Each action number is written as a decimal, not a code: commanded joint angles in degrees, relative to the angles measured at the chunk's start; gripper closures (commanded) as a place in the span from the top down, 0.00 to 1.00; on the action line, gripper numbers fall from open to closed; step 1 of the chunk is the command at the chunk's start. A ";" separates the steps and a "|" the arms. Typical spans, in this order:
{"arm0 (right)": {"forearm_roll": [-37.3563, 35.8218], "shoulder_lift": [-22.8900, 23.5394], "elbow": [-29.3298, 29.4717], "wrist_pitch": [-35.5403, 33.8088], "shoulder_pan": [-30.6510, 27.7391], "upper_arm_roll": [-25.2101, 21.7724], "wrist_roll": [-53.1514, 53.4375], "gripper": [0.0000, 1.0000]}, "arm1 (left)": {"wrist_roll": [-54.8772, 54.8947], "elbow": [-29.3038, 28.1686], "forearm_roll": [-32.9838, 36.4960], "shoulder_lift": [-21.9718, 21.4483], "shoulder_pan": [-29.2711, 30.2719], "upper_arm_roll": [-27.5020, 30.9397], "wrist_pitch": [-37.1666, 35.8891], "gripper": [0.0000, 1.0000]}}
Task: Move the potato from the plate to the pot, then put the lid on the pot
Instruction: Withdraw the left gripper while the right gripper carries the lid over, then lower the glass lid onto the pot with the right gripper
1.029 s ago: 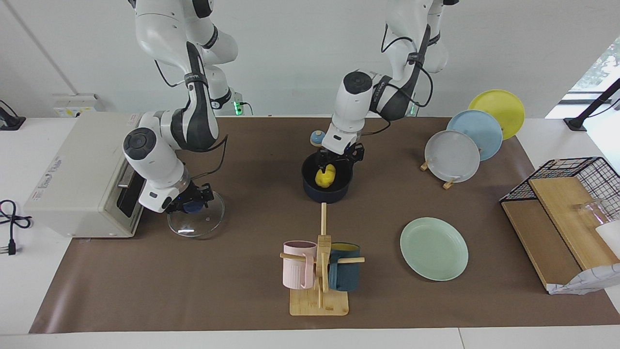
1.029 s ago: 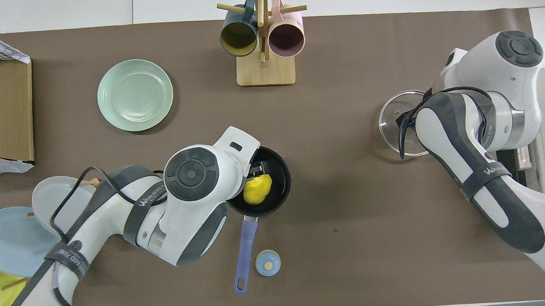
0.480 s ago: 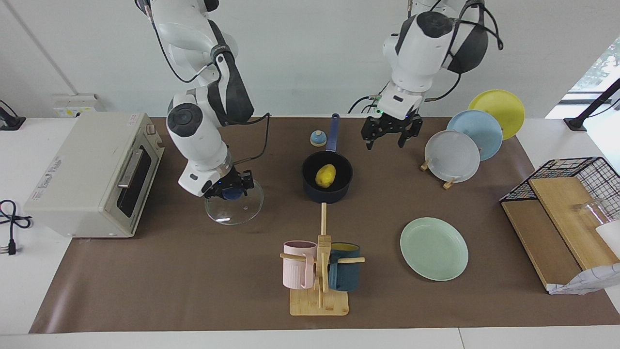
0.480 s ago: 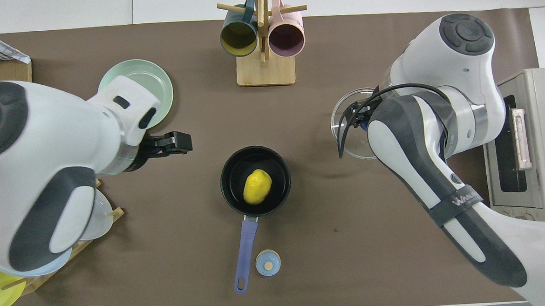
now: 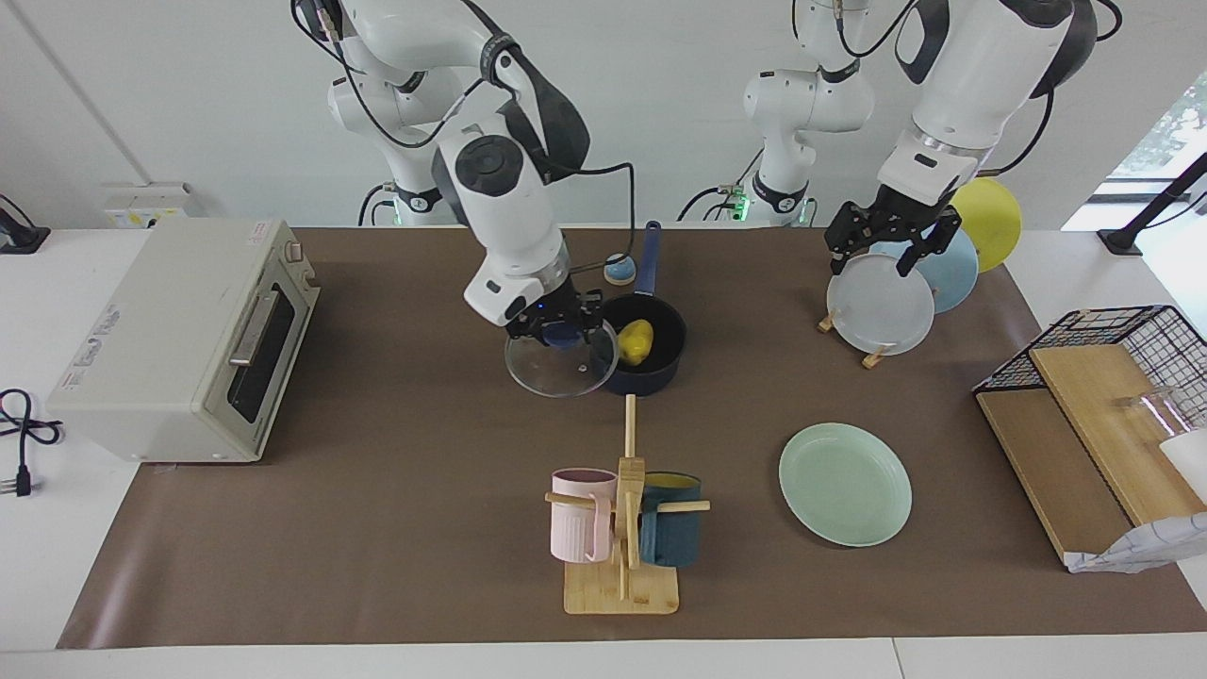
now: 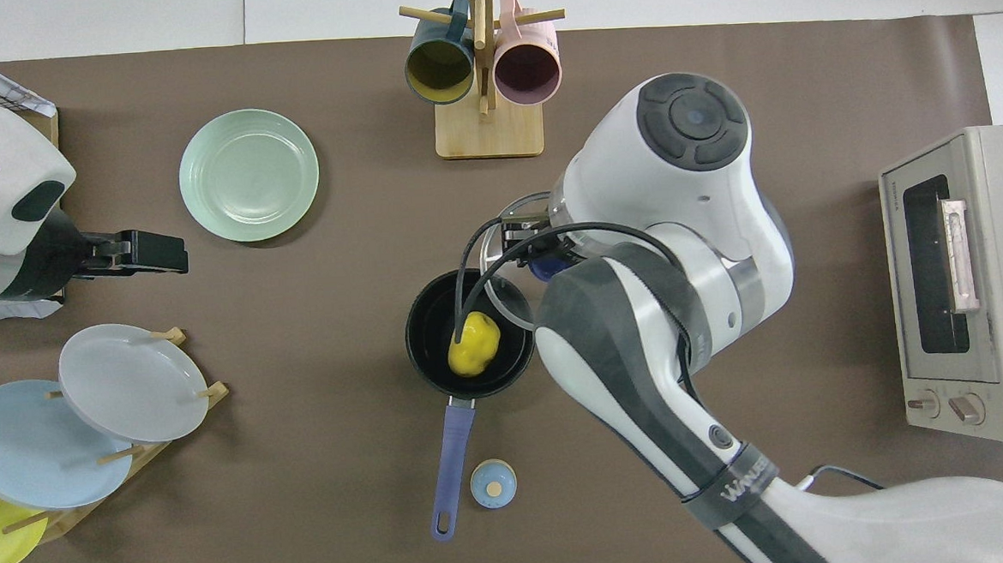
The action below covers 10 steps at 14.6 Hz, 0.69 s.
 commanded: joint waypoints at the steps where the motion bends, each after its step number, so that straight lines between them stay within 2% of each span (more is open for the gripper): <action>1: 0.65 0.42 -0.35 2.35 3.09 0.11 4.71 0.63 | 1.85 0.42 1.65 -0.45 1.81 -0.79 -2.22 1.00; 4: 0.22 -0.37 -2.63 3.94 6.44 0.02 7.62 0.63 | 1.76 1.38 2.10 -0.45 2.60 -0.71 -3.10 1.00; 6: -0.05 -1.86 -6.57 7.44 7.93 0.02 7.80 0.63 | 1.76 5.24 2.19 0.16 2.52 0.78 -5.72 1.00; 10: -0.40 -1.87 -6.51 7.38 7.94 -0.07 7.80 0.63 | 1.85 8.60 2.36 1.91 5.68 -0.96 -8.99 1.00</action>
